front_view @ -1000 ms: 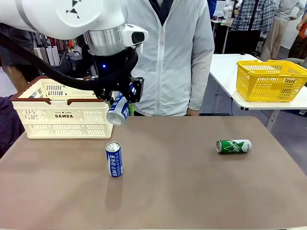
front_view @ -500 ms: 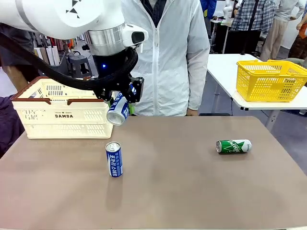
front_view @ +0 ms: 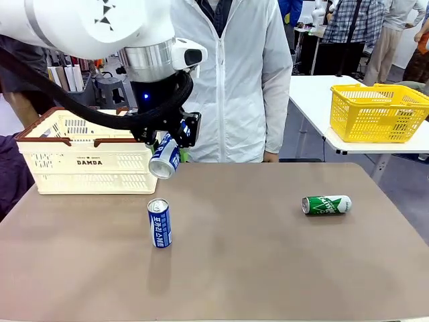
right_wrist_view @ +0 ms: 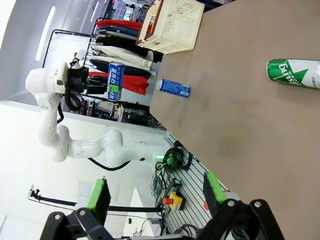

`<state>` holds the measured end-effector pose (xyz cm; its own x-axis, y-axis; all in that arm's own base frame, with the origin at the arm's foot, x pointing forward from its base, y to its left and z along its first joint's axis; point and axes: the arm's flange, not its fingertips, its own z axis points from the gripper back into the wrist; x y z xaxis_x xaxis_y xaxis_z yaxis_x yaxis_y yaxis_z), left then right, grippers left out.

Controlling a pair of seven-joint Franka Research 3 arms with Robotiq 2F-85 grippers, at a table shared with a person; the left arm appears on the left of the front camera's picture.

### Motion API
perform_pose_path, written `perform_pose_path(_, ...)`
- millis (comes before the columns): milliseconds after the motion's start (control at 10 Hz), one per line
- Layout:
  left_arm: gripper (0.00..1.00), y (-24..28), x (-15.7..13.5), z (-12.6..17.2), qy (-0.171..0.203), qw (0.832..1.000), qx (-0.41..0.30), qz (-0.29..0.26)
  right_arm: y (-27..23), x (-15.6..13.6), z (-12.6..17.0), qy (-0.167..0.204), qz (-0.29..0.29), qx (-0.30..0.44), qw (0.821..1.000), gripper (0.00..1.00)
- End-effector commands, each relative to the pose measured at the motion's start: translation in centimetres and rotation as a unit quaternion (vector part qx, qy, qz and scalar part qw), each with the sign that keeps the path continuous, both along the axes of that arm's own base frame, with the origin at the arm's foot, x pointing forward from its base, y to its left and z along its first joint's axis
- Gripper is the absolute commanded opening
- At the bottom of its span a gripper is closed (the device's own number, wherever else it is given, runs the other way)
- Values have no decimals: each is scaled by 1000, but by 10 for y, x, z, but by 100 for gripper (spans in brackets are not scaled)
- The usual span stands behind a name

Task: Place the drinks into the Shopping basket.
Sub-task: Pick up one drink and place it into the Shopping basket.

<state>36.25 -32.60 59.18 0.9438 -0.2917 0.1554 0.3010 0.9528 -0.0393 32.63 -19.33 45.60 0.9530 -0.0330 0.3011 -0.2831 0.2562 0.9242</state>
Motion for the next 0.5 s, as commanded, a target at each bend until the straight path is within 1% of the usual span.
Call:
perform_pose_path(0,0,31,41,30,44,994,0,98,-2,-3,3,-6,9,-4,1000,100)
perform_pose_path(100,0,65,82,49,65,990,-19,121,-2,-3,3,-6,9,-4,1000,100)
perform_pose_path(200,0,97,123,58,68,985,-14,159,-2,-3,3,-6,9,-4,1000,100)
perform_pose_path(300,0,129,165,61,73,984,-27,158,-2,-3,3,-6,9,-4,1000,100)
perform_pose_path(400,0,154,195,56,71,987,-23,141,-2,-3,3,-6,9,-4,1000,100)
